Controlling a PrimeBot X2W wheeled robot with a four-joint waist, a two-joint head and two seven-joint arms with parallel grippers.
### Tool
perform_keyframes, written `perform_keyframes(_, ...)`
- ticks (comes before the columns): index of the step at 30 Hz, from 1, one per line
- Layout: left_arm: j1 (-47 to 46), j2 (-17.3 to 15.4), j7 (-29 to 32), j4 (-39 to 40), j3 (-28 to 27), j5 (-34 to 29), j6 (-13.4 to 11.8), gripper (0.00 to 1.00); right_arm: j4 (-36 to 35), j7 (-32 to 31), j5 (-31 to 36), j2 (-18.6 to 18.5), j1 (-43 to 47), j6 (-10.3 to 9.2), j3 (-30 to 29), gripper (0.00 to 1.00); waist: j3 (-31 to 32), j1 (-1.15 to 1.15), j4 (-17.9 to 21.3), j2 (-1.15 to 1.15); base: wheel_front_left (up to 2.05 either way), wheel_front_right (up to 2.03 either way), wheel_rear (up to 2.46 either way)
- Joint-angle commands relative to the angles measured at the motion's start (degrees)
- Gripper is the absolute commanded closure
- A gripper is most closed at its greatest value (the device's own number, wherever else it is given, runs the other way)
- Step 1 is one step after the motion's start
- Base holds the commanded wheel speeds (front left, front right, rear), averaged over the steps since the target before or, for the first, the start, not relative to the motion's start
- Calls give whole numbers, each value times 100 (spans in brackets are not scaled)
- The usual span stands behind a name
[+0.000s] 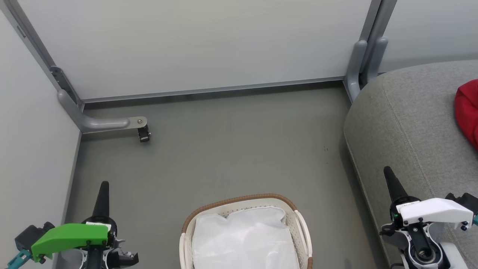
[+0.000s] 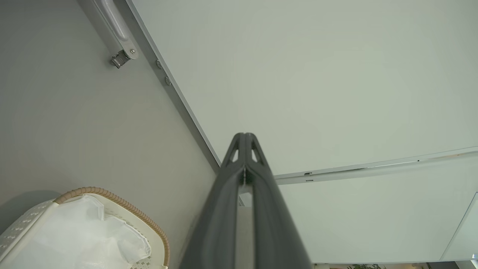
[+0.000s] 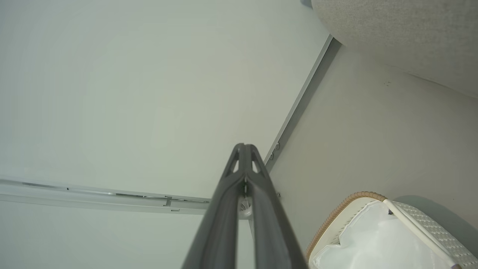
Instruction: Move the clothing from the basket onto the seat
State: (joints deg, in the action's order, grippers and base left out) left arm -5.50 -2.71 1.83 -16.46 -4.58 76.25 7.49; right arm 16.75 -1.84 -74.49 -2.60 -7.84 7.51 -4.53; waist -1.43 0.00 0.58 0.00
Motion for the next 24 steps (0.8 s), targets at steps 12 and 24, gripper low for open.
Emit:
perform_keyframes(12, -105, -27, 177, 126, -87, 587, 0, 100, -144, -179, -653, -37, 87, -2, -87, 100, 37, 0, -18, 0, 0, 0, 0)
perform_keyframes(24, -108, -29, 313, 186, -147, 1051, 0, 100, -209, -320, -1156, -40, 143, -3, -144, 100, 73, 0, -34, 0, 0, 0, 0)
